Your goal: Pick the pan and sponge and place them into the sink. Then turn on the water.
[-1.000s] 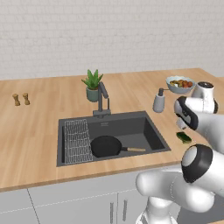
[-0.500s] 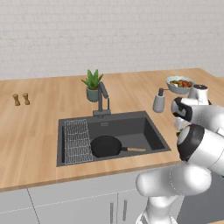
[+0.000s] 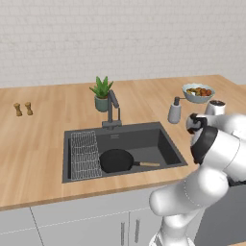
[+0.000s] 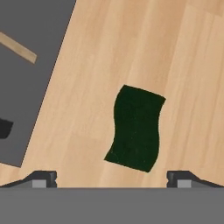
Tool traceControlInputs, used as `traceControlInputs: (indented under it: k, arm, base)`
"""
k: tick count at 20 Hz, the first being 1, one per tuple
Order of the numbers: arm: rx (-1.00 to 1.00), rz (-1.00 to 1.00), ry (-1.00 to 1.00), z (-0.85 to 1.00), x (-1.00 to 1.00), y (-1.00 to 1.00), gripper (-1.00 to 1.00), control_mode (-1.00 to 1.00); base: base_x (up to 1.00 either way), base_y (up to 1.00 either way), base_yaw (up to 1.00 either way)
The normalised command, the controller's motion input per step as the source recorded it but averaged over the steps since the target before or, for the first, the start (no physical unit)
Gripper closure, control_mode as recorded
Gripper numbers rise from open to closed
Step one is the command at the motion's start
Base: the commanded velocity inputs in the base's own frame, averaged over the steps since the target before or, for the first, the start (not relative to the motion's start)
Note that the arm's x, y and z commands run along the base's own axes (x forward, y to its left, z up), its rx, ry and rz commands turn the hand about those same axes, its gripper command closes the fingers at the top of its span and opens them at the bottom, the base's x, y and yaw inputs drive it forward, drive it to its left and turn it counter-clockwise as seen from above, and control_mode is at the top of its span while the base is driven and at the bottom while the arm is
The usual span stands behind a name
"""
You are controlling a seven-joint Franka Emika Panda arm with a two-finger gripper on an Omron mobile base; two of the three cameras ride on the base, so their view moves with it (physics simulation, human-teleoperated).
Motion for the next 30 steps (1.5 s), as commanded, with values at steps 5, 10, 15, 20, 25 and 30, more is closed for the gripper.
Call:
traceControlInputs:
  k: [5, 10, 15, 20, 25, 30]
  arm:
    - [0.00, 0.00, 0.00, -0.23, 0.11, -0.08, -1.00, -1.00]
    - [0.00, 0.00, 0.00, -0.18, 0.13, -0.07, -1.00, -1.00]
    - [0.00, 0.00, 0.00, -0.17, 0.18, -0.06, -1.00, -1.00]
    - [0.00, 0.00, 0.00, -0.15, 0.16, -0.07, -1.00, -1.00]
    - [0.00, 0.00, 0.00, -0.12, 0.13, -0.10, -1.00, -1.00]
    - [0.00, 0.00, 0.00, -0.14, 0.04, -0.12, -1.00, -1.00]
  base:
    - [0.00, 0.00, 0.00]
    - [0.00, 0.00, 0.00]
    - [0.00, 0.00, 0.00]
    - [0.00, 0.00, 0.00]
    - [0.00, 0.00, 0.00]
    - [0.00, 0.00, 0.00]
